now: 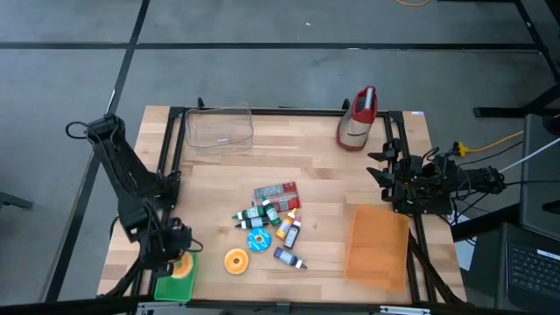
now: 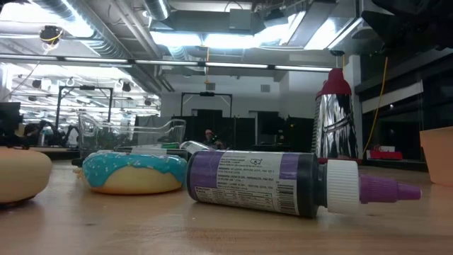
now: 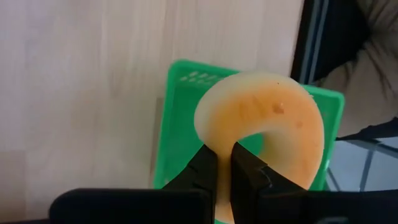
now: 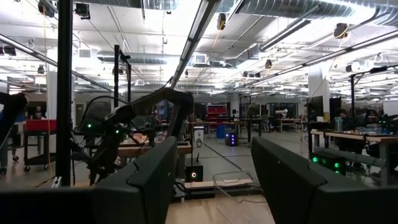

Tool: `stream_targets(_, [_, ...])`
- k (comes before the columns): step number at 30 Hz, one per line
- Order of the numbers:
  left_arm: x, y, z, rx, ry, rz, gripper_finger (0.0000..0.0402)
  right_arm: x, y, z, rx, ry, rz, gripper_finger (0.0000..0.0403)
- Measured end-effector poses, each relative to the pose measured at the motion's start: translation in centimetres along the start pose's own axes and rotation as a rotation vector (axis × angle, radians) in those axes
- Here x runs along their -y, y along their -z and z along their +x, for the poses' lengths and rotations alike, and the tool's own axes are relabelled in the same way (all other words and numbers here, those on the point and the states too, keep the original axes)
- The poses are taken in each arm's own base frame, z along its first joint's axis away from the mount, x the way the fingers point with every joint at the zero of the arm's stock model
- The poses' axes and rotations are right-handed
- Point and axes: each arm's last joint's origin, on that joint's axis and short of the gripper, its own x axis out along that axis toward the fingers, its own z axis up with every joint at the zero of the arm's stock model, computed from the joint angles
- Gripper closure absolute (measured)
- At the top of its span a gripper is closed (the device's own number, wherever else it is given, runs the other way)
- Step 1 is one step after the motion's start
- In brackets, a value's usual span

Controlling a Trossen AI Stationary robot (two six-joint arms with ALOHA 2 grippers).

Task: Pick & Place Food Item
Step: Put the left yellow donut into the green bin

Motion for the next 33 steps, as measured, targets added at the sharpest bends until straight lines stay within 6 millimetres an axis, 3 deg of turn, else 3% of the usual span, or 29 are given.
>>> stream_targets(33, [0.9, 0.6, 3.1, 0.005, -0.088, -0.005, 0.0386, 0.0, 0.1, 0.0, -0.012, -0.001, 0.019, 0.0192])
